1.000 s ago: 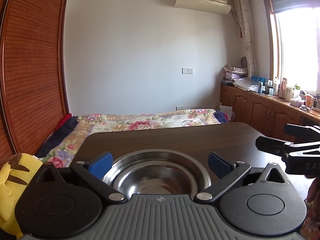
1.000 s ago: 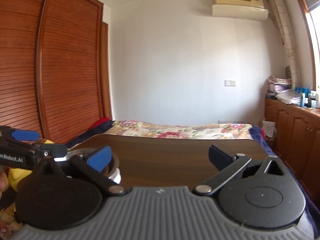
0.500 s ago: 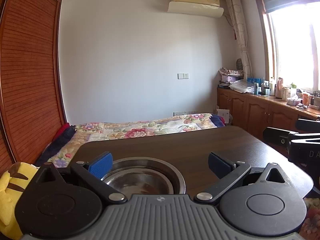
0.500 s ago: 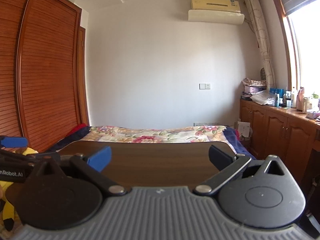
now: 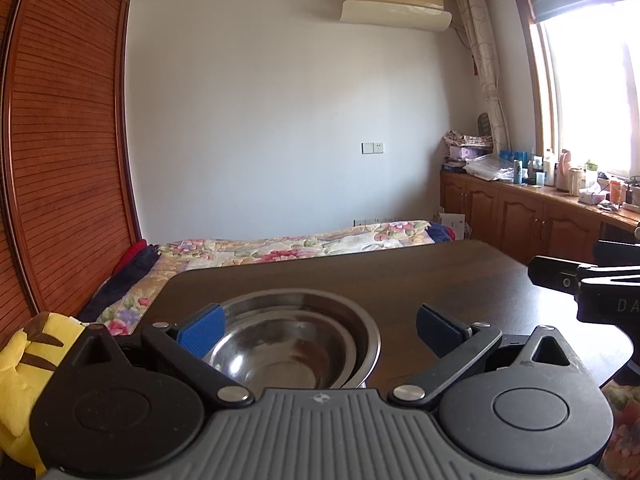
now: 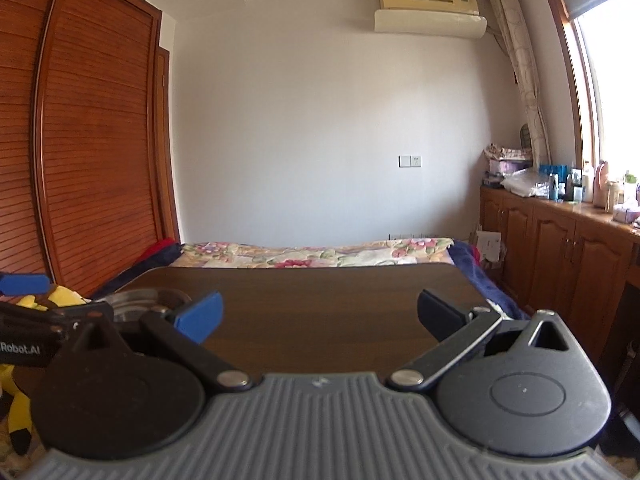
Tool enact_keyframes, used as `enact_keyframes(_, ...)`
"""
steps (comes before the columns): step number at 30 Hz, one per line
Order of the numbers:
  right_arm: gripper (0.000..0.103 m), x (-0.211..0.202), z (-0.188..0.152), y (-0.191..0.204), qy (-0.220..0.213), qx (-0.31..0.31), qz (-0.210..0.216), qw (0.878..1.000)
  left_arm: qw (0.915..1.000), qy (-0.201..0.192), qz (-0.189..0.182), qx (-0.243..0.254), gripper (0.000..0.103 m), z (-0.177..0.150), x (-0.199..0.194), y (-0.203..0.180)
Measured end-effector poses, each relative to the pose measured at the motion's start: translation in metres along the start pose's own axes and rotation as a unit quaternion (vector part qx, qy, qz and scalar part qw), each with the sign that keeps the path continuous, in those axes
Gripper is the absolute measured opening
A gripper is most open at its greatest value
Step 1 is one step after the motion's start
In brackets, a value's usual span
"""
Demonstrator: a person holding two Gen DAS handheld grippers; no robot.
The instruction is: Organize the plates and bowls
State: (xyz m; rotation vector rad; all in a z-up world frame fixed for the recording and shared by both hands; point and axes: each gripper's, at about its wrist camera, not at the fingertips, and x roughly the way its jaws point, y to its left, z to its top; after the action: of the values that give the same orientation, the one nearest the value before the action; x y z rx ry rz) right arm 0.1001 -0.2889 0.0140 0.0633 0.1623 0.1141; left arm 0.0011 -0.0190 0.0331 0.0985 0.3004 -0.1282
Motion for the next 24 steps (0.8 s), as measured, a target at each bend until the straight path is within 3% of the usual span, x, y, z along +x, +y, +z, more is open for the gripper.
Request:
enact_keyframes(11,0.103,0.002,-0.020,0.004,0.007,-0.013,-0.011,1.000,0.9997,0.020,0.013,-0.004,0.103,-0.025,0.010,0.009)
enact_keyframes(24,0.103,0.004,-0.018,0.002,0.012,-0.009,-0.011,1.000,0.9995,0.025,0.018,-0.010,0.103,-0.027,0.013,0.016)
